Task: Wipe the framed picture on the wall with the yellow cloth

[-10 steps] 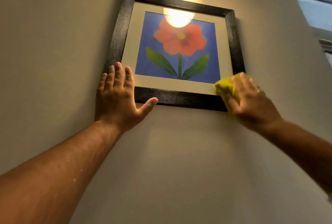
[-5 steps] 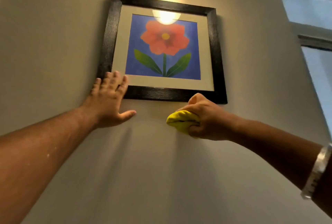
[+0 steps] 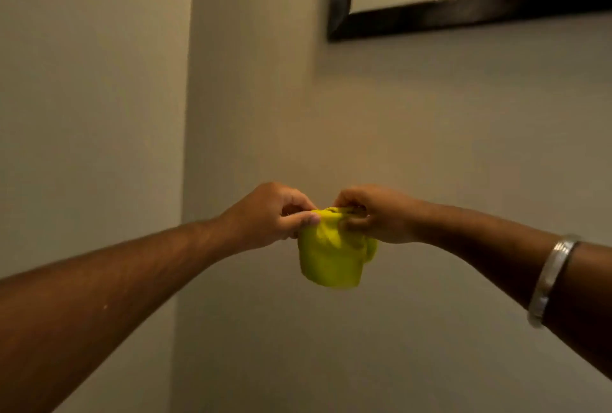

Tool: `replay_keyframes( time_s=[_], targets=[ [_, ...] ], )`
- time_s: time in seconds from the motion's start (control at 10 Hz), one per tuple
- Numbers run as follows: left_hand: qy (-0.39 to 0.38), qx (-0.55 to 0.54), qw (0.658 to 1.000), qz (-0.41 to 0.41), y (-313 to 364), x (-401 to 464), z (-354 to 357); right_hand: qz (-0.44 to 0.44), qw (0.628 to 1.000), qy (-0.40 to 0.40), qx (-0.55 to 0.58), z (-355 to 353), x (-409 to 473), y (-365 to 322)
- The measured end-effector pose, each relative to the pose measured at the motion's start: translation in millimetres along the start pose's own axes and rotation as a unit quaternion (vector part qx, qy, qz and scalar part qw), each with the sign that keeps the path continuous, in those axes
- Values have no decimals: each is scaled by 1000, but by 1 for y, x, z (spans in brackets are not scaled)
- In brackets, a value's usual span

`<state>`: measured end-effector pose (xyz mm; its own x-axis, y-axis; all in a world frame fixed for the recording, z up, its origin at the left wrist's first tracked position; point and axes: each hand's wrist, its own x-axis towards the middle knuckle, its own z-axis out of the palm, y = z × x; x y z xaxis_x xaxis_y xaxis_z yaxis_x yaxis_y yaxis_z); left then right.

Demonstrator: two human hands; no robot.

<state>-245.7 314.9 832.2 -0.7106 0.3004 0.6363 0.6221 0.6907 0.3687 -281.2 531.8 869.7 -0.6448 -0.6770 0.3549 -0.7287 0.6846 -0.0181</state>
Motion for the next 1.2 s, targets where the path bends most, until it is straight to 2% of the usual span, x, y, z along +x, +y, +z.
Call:
replay_keyframes(
  time_s=[0.1,0.2,0.3,0.4,0.5,0.6,0.7,0.8,0.9,1.0,1.1,1.2],
  targets=[
    [-26,58,992,-106,-42,-76,-19,-20,992,-65,105,85,21,-54],
    [-30,49,983,-176,-78,-130,-34,-24,979,-85,184,140,38,-101],
    [-5,-10,958,-286,-139,-208,-54,13,932,-145,333,218,61,-160],
    [5,-73,929,-362,-181,-259,-62,19,903,-191,384,273,83,-193],
    [-19,-149,876,-458,-239,-338,-48,24,884,-240,399,354,100,-235],
    [-13,-218,816,-535,-286,-408,-14,46,856,-306,414,441,101,-260],
    [9,-312,704,-638,-330,-519,72,67,817,-417,392,582,66,-282],
    [41,-313,629,-711,-355,-630,171,104,795,-474,363,721,3,-300],
    [87,-303,579,-752,-361,-694,231,146,776,-506,348,796,-45,-310],
    [89,-286,529,-794,-359,-748,283,150,764,-545,312,857,-88,-318],
    [82,-215,507,-831,-359,-795,326,97,800,-540,243,907,-129,-326],
    [37,-150,548,-822,-360,-798,328,62,817,-541,189,915,-143,-326]
  ],
)
